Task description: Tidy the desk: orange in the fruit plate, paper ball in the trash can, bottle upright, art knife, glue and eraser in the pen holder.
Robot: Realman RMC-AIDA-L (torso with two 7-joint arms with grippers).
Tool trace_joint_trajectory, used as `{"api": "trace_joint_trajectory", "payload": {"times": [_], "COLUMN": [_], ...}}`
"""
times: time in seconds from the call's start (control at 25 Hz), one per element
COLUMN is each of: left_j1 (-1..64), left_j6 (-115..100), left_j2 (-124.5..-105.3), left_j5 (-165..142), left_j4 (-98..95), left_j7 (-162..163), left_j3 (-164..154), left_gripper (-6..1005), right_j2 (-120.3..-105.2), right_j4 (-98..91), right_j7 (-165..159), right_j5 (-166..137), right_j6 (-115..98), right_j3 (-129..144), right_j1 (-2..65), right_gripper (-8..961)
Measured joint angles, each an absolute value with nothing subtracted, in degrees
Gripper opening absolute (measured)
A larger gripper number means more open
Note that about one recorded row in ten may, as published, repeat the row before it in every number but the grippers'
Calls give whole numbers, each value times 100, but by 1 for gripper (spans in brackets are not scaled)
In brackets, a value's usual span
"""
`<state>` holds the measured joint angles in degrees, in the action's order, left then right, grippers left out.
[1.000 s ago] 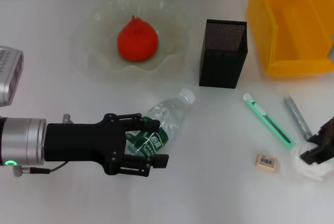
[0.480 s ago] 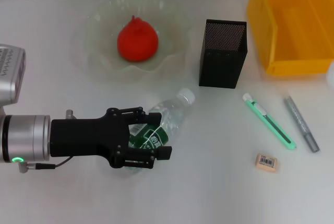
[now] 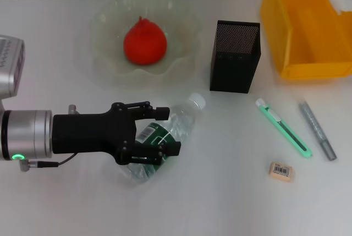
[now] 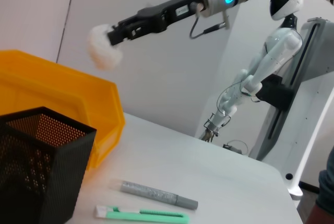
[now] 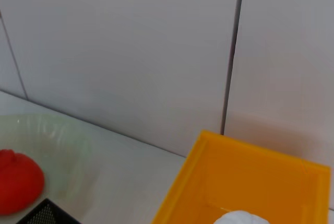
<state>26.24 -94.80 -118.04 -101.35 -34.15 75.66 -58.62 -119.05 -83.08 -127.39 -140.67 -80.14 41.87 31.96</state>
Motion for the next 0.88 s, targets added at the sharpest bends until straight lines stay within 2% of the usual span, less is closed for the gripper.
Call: {"api": "trace_joint_trajectory", "payload": {"times": [0.36, 0.44, 0.56, 0.6, 0.64, 0.68, 0.72, 0.76, 0.8, 0.84, 0.88], "left_j1": [2602, 2597, 2599, 2639, 2639, 2656, 2656, 2656, 2656, 2656, 2656], "left_j6": [-9568, -9571, -9571, -9572, -9572, -9572, -9572, -9572, -9572, -9572, -9572], "left_j2": [-11803, -11803, -11803, -11806, -11806, -11814, -11814, -11814, -11814, -11814, -11814], "left_j5": [-10133, -10133, -10133, -10133, -10133, -10133, -10133, -10133, -10133, -10133, -10133], "left_j4": [-3410, -3412, -3416, -3419, -3419, -3425, -3425, -3425, -3425, -3425, -3425], "left_j7": [7663, 7685, 7697, 7715, 7715, 7717, 7717, 7717, 7717, 7717, 7717], "left_j3": [-5667, -5658, -5644, -5554, -5554, -5531, -5531, -5531, -5531, -5531, -5531], "left_gripper": [842, 842, 842, 842, 842, 842, 842, 842, 842, 842, 842], "right_j2": [-11885, -11865, -11805, -11749, -11552, -11431, -11431, -11166, -11166, -10823, -10823], "right_j4": [-7677, -7774, -7841, -7856, -7804, -7714, -7714, -7348, -7348, -6554, -6554], "right_j7": [-12772, -12730, -12606, -12510, -12175, -11974, -11974, -11522, -11522, -10881, -10881], "right_j5": [-14001, -13829, -13474, -13236, -12600, -12317, -12317, -11928, -11928, -11718, -11718], "right_j6": [-7492, -7630, -7836, -7978, -8515, -8861, -8861, -9697, -9697, -10616, -10616], "right_j3": [4399, 4351, 4311, 4267, 4122, 4034, 4034, 3882, 3882, 3751, 3751], "right_j1": [3276, 3172, 3050, 2968, 2789, 2720, 2720, 2678, 2678, 2708, 2708], "right_gripper": [461, 668, 729, 750, 770, 770, 769, 769, 769, 768, 768]}}
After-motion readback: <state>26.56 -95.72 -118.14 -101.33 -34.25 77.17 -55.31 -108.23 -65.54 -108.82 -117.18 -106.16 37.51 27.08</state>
